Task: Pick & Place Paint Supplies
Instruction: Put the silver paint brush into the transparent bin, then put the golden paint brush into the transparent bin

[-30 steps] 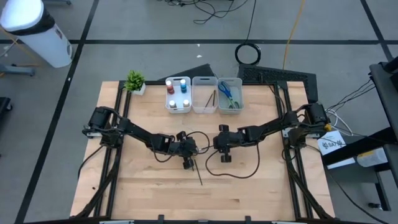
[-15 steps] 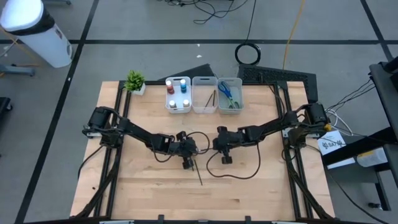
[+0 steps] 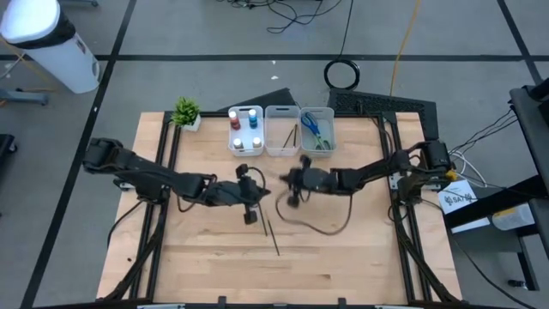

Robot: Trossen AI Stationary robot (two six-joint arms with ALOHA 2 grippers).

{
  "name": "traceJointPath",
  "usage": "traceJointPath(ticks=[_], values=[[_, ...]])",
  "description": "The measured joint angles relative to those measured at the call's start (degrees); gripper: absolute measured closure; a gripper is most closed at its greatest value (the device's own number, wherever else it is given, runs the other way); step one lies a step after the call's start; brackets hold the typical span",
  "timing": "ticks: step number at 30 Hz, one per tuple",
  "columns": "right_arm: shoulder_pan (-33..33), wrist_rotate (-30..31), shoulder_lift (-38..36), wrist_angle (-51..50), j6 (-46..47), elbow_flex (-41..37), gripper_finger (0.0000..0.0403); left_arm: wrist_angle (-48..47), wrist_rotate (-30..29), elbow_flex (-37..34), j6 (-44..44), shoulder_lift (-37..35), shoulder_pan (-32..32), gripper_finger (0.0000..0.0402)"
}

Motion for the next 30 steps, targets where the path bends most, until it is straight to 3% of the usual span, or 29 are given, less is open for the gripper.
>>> traceJointPath(ticks=[4,9,13,19,22,30], values=[[-5.4,10.1,0.0,3.7,3.6,0.0,0.04,-1.1,-3.3,0.0,-0.2,-2.2,0.0,0.038],[-14.2,8.0,0.0,6.3,7.0,0.0,0.04,-2.0,-4.7,0.0,-0.3,-2.2,0.2,0.038],[-19.7,2.6,0.0,6.9,9.0,0.0,0.04,-3.0,-4.8,0.0,-0.3,-2.0,1.1,0.038],[-22.6,0.8,0.0,6.8,9.1,0.0,0.0398,-3.4,-4.9,0.0,-1.3,-2.1,2.0,0.038],[-22.6,0.7,0.0,7.7,9.1,0.0,0.0375,-3.8,-4.9,0.0,-2.1,-2.1,2.3,0.038],[-22.5,0.7,0.0,7.9,10.8,0.0,0.0269,-3.8,-4.9,0.0,-3.1,-2.1,2.3,0.038]])
